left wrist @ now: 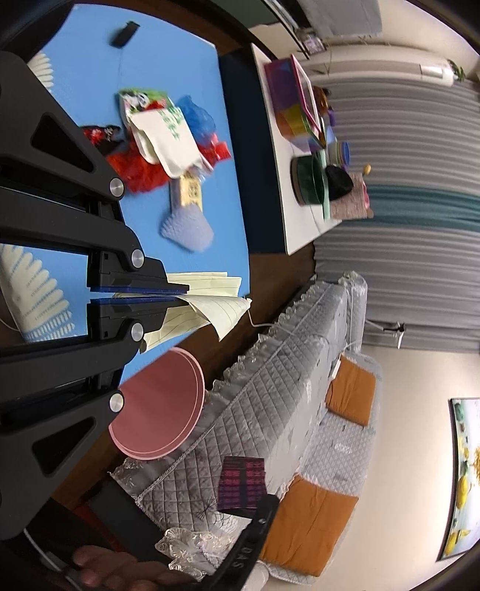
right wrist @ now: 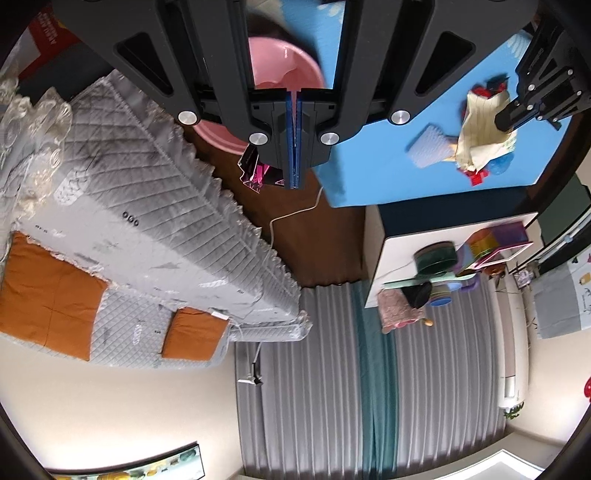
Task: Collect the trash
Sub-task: 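Carry the tissue and maroon packet in both tools over the pink bucket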
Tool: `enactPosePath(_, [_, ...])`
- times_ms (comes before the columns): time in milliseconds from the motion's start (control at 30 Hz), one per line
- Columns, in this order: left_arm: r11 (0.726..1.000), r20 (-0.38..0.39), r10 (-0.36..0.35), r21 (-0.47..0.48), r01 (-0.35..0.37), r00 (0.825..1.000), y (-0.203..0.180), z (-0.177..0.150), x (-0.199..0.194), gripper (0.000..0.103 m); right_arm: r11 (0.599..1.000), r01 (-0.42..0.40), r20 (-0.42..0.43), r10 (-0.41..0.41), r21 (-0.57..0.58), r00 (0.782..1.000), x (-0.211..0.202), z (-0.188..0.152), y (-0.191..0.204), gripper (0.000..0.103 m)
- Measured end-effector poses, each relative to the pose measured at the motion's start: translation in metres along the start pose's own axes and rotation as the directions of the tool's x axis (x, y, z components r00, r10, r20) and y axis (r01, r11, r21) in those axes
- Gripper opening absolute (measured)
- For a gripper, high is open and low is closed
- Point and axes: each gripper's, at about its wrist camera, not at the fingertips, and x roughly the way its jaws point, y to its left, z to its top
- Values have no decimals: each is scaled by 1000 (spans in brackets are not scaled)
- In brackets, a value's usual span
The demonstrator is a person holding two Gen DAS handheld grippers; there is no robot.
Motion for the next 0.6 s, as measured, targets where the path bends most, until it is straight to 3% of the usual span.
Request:
enactPosePath(233, [999,-18,-34,35,35,999,-15,10,23,1,1000,27,-3,-27,4,1000,22,6,-21,1])
enactPosePath(600, [994,-30,-68,84,71,997,-39,18,61,1,994,72,-38,-69,81,997,55,-13,-59,1])
